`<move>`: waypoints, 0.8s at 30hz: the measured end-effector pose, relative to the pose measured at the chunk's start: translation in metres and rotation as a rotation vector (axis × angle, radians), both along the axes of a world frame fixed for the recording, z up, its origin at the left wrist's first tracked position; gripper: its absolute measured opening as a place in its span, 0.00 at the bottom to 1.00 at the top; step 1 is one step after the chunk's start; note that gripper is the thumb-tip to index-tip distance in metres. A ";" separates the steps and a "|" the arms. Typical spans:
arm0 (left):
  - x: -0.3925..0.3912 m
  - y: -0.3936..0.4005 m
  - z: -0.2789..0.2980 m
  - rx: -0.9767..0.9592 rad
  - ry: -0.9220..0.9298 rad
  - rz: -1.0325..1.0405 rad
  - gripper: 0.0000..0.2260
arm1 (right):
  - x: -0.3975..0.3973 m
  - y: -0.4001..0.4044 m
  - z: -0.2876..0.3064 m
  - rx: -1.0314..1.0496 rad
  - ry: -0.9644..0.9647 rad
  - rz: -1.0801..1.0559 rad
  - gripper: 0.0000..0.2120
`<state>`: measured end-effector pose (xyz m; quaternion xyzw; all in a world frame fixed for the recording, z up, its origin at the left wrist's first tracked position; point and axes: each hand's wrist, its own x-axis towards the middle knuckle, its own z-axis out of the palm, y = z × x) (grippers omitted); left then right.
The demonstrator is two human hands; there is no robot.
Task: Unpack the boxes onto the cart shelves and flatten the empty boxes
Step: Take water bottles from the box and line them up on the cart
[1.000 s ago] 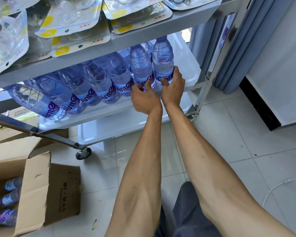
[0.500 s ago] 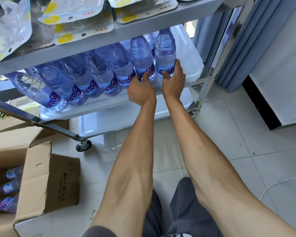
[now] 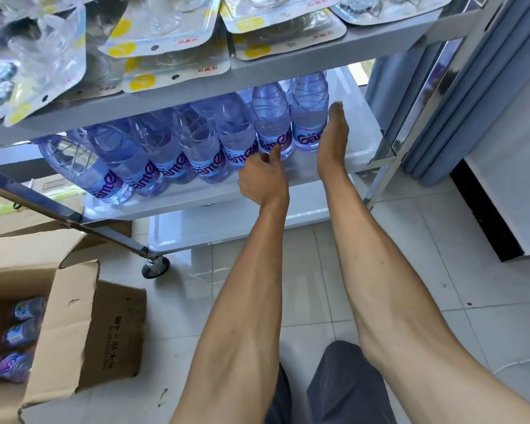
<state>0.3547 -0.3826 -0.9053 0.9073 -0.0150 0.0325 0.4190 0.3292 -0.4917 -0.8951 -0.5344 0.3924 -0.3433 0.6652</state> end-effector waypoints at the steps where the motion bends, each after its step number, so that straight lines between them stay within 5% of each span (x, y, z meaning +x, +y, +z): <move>1: 0.001 0.000 -0.001 0.004 -0.008 0.002 0.21 | 0.008 -0.002 0.003 0.011 0.014 0.045 0.26; 15: 0.004 -0.003 -0.009 -0.009 -0.061 0.030 0.18 | 0.019 -0.014 -0.014 0.004 -0.050 0.115 0.26; 21: -0.015 0.022 -0.005 -0.228 -0.092 -0.124 0.09 | -0.008 0.031 -0.015 -0.233 0.218 -0.074 0.23; 24: -0.033 0.048 -0.007 -0.250 -0.137 0.011 0.08 | -0.036 0.058 -0.016 -0.250 0.281 -0.177 0.22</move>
